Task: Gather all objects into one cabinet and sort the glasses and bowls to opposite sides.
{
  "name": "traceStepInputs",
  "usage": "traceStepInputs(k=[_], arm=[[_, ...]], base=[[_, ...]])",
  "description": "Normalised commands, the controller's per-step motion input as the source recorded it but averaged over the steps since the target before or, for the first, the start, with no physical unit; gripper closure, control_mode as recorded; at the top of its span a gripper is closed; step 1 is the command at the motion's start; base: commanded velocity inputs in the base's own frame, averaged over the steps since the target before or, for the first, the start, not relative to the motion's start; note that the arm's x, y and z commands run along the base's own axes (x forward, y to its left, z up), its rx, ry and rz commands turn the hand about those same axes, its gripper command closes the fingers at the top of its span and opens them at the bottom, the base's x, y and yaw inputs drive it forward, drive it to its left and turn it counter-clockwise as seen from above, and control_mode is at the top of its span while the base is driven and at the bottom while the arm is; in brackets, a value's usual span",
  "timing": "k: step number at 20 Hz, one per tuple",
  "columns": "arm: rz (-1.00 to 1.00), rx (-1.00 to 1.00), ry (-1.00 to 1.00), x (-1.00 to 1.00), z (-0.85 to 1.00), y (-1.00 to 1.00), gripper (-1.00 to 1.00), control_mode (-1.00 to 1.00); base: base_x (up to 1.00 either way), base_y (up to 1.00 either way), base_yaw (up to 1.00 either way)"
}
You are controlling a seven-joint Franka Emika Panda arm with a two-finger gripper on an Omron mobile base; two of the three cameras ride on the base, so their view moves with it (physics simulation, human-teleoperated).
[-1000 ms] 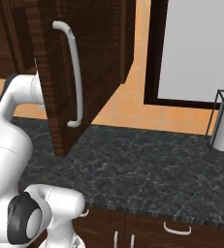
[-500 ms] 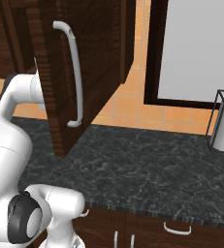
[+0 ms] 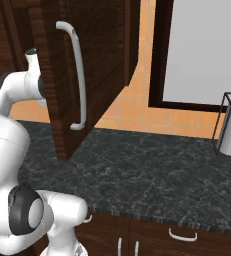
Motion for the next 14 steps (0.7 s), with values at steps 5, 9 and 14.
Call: traceStepInputs(k=[5,9,14], arm=[[0.0,-0.17,-0.13,0.18,0.48,0.31,-1.0,-1.0],[-0.01,-0.13,-0.25,0.1,0.49,0.17,-1.0,-1.0],[-0.05,-0.06,-0.36,0.06,0.45,0.02,-1.0,-1.0]], base=[[0.0,0.0,0.0],[0.0,0.0,0.0],[0.0,0.0,0.0]])
